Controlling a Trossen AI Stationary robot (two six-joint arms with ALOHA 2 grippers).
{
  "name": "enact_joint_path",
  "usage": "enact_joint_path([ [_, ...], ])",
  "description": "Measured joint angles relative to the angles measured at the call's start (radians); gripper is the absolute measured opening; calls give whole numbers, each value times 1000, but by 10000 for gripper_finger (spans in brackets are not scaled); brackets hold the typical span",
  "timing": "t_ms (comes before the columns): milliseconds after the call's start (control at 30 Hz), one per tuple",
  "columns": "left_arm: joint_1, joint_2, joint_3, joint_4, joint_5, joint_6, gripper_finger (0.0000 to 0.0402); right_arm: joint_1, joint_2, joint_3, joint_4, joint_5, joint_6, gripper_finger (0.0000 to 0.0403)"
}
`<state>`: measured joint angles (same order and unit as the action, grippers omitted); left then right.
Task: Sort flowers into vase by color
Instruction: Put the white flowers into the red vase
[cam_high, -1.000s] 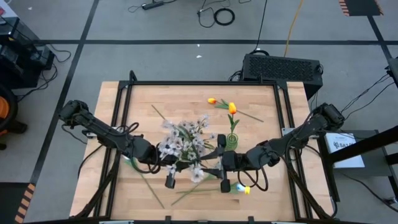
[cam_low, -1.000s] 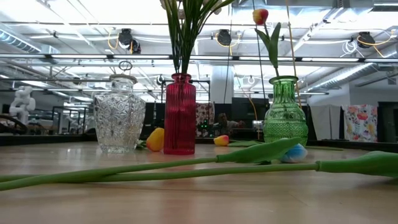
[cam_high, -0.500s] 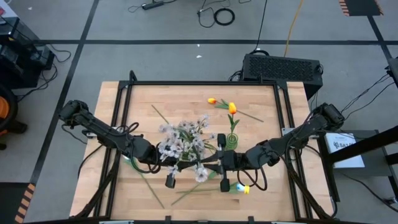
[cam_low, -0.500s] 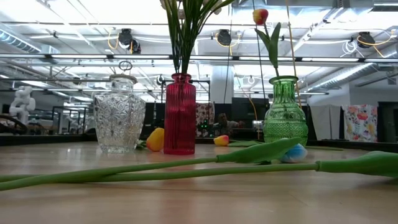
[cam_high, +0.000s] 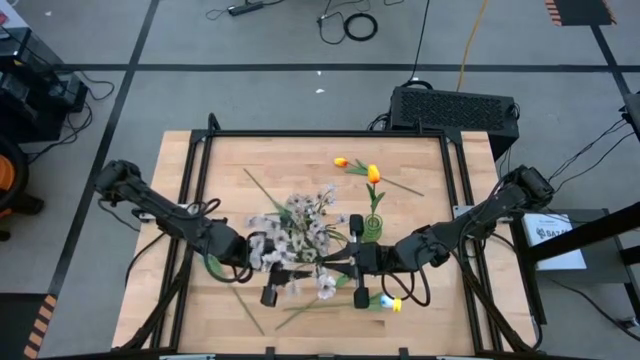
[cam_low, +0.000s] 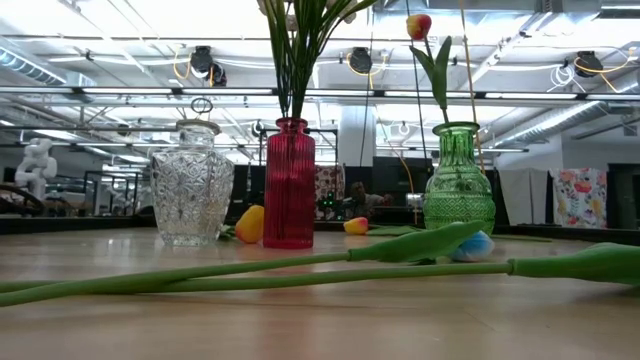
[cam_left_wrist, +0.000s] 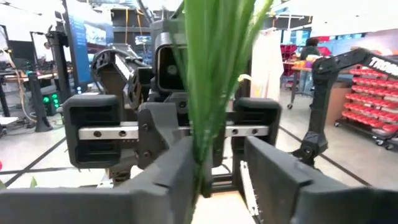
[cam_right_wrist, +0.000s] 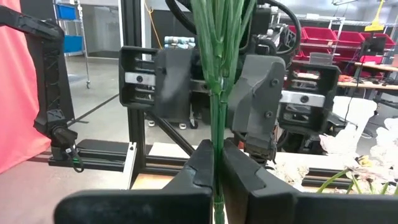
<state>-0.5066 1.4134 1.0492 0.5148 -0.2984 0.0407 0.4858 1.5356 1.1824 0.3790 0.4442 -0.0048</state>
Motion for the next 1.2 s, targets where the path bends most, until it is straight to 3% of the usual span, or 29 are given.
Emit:
enact_joint_path([
  [200,-43,-65,0,-73,-29,1,218,14,-10,0,5,7,-7,1],
  [433,-110,-145,0,-231,-147,1,224,52,-45,-1,1,12,-38,0],
  [567,-133,-164,0,-359,-210,-7,224,91,-71,-1,1,71,-85,0],
  [667,-139,-161,0,-451,-200,-10,224,141,-105,-1,-3,127,-137,0],
  [900,-143,-55,-24,-502,-21,-9,224,284,-176,-1,-3,292,-278,0],
  [1200,-47,93,-24,-460,-52,7,224,393,-216,-1,2,423,-408,0],
])
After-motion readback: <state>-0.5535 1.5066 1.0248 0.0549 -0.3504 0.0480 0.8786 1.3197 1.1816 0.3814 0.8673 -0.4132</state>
